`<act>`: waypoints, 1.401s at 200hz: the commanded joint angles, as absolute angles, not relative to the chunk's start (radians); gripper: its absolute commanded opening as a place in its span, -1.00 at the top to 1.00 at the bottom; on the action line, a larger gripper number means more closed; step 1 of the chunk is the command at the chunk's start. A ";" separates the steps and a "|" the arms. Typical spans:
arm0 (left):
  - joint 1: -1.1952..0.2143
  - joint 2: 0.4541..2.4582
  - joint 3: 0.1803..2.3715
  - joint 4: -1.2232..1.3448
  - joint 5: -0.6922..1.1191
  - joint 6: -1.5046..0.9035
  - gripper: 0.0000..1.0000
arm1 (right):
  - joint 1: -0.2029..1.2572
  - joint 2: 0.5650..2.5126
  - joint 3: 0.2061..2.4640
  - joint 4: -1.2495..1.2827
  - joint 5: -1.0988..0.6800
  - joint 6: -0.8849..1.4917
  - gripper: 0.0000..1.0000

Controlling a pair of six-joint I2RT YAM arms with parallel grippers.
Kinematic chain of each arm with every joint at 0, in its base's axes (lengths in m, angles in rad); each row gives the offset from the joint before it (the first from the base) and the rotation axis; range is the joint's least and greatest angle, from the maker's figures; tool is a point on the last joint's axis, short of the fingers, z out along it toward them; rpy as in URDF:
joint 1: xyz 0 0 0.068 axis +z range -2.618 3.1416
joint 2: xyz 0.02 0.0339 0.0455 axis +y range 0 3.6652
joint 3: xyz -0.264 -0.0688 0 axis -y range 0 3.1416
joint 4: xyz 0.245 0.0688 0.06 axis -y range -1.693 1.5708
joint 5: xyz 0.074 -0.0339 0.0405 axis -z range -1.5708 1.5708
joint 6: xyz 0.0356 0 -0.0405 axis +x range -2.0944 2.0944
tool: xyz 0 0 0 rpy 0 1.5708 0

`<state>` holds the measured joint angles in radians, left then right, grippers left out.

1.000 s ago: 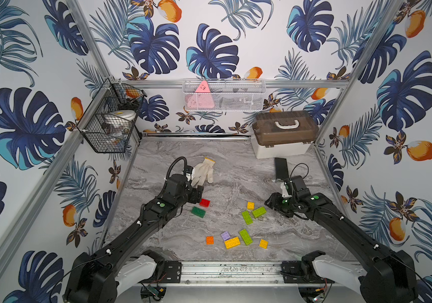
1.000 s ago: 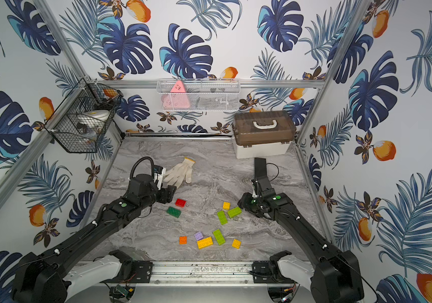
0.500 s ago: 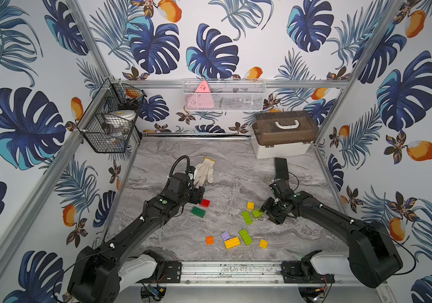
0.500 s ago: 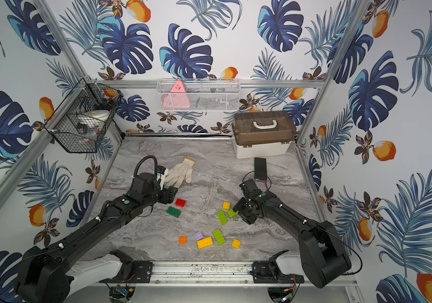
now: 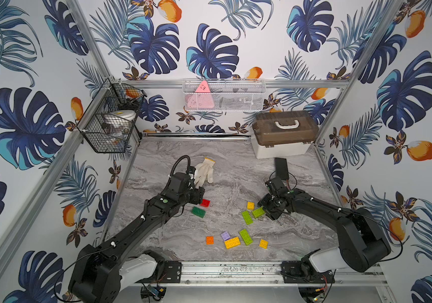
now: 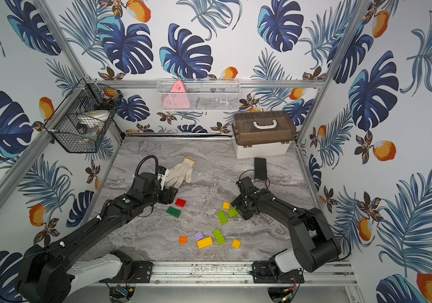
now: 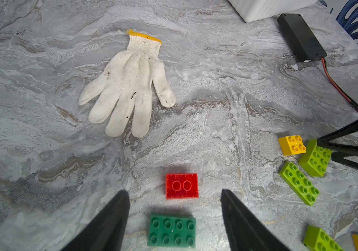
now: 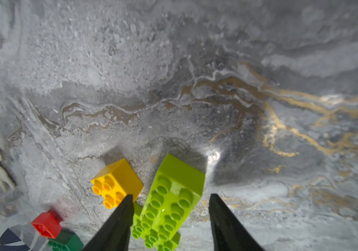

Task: Assemble the number 1 with lego
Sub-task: Pick up the lego brick from the center of the board, then assemble the lego brick with the lego brick.

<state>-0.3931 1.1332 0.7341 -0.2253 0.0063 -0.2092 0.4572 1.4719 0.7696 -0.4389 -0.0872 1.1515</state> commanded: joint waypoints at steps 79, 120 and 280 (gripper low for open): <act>-0.394 1.114 0.727 -0.229 -0.006 -0.198 -0.43 | 0.465 1.534 0.788 -0.456 -0.027 1.090 0.10; -0.394 1.114 0.726 -0.230 -0.008 -0.194 -0.43 | 0.465 1.553 0.829 -0.514 0.003 1.023 0.49; -0.396 1.120 0.714 -0.221 -0.006 -0.208 -0.42 | 0.431 1.904 1.350 -0.696 0.088 -0.063 0.63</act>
